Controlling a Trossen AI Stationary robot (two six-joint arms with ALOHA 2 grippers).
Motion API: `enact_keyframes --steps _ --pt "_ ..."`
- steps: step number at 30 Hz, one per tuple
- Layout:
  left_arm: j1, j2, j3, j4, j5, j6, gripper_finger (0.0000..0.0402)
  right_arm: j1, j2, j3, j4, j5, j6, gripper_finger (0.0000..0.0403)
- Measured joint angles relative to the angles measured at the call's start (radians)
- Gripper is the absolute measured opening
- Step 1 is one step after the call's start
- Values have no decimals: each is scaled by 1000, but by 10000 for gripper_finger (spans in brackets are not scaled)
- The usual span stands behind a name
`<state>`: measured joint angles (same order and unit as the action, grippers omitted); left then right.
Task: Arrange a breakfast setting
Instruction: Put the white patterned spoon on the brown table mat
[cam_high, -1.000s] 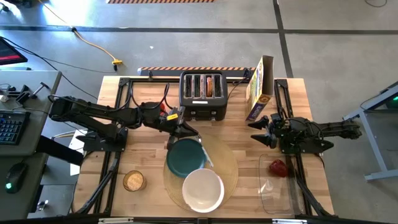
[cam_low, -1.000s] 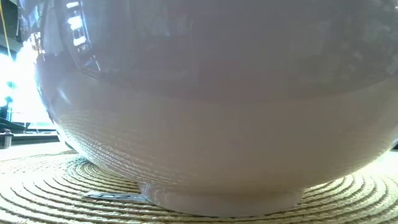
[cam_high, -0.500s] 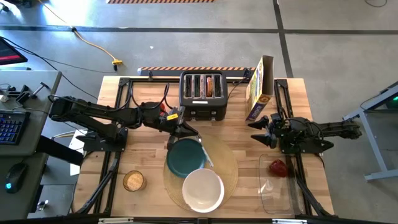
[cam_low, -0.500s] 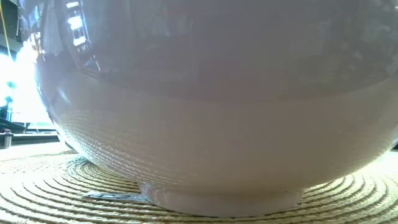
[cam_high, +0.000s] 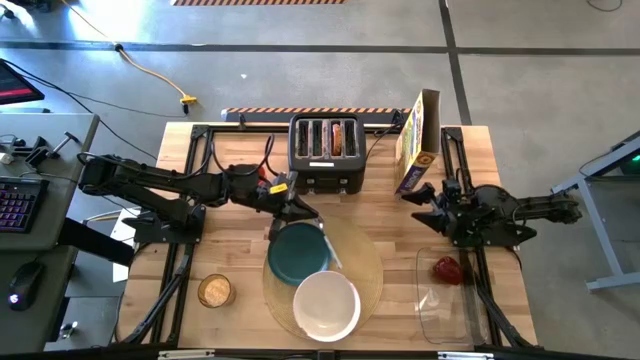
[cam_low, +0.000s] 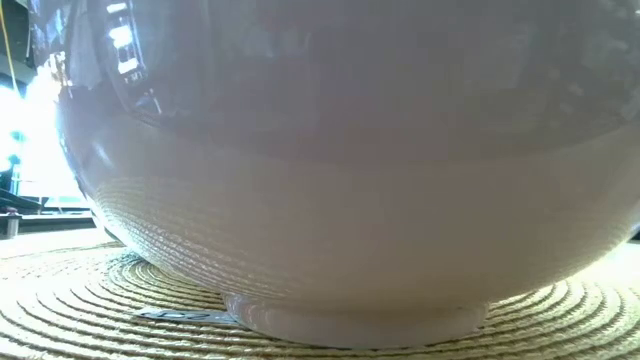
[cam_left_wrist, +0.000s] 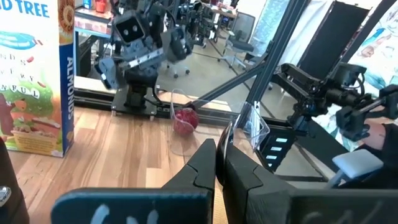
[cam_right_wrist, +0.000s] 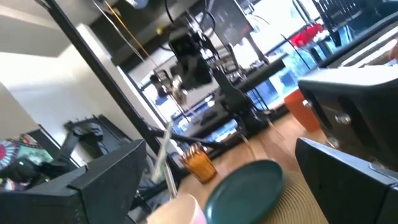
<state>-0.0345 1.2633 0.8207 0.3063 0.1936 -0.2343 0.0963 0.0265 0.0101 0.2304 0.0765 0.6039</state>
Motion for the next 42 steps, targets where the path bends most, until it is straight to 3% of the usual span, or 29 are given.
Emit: enact_keyframes --steps 9,14,25,42 --pt "0 0 0 -23 1 1 0 0 8 58 53 -2 -50 399" --pt "0 0 0 -25 1 1 0 0 76 133 49 -13 -112 399" --pt "1 0 0 -25 2 2 0 0 379 336 26 -54 -160 399" --pt "1 0 0 -35 2 -1 0 80 855 705 -227 -85 -130 399"
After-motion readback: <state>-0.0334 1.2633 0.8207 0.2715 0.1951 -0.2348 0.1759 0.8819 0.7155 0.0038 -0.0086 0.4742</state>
